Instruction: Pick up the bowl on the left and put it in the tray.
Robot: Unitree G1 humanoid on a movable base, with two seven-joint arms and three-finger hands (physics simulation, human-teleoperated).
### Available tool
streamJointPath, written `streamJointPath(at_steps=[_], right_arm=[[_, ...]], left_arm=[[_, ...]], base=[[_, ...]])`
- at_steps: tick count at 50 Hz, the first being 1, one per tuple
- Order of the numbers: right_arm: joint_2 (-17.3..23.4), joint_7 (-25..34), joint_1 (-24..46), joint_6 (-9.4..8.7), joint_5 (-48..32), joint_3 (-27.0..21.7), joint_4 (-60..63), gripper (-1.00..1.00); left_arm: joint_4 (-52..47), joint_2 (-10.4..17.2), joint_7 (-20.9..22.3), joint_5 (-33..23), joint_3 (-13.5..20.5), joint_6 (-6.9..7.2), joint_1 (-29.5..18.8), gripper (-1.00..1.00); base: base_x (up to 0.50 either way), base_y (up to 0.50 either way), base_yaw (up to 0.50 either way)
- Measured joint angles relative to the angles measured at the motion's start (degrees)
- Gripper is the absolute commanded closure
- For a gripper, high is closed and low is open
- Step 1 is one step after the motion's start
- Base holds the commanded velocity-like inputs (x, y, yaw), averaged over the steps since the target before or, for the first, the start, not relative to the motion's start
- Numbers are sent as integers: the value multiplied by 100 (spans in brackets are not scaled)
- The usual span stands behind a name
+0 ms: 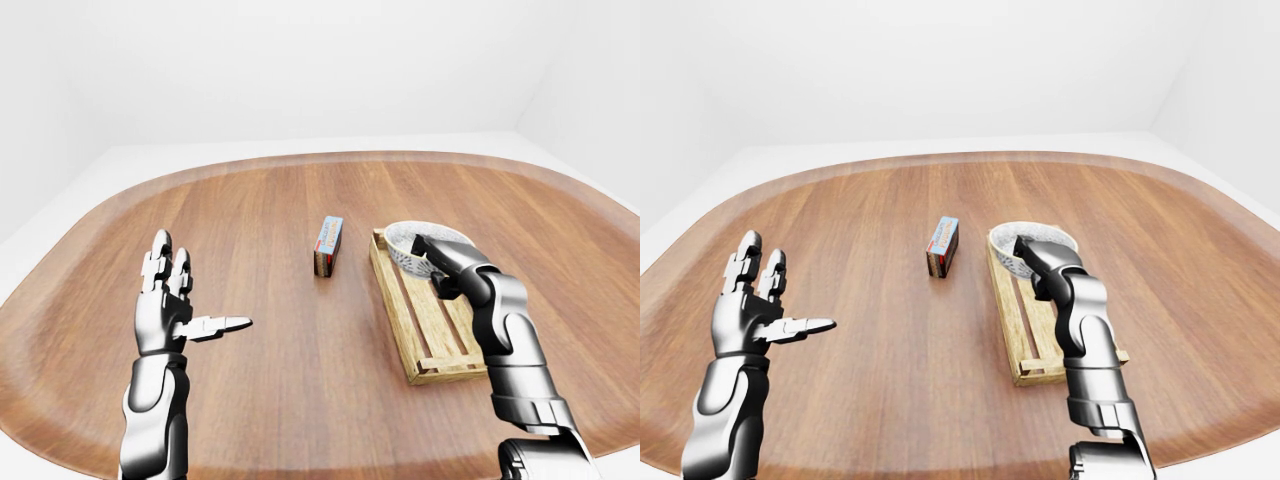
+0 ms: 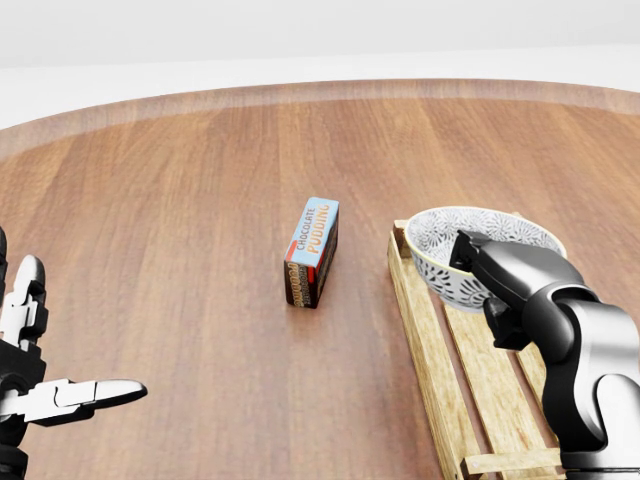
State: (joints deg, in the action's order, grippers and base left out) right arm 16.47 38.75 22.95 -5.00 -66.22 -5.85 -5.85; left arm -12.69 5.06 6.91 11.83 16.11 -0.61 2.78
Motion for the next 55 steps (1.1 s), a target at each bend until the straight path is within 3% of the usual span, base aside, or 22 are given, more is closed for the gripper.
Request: streamJointPath(at_steps=[10,21,41,55], right_arm=[[189,-406,142,0,221,-34,-572,100],[310,-1321,375,0,363,40,-1546,100],[442,-2952,908,0,270,304,-3282,100],[329,-3702,1145,0,302,546,-4298,100]], left_arm=[[57,2,8,-6,-2,-47,-6,-100],[98,7,22,-4,0,-85,2,-100],[23,0,32,-15,6,-36,26,-100],[-69,-12,58,-2,38,0,77,-100]], base=[[0,0,0],[0,0,0],[0,0,0],[0,0,0]])
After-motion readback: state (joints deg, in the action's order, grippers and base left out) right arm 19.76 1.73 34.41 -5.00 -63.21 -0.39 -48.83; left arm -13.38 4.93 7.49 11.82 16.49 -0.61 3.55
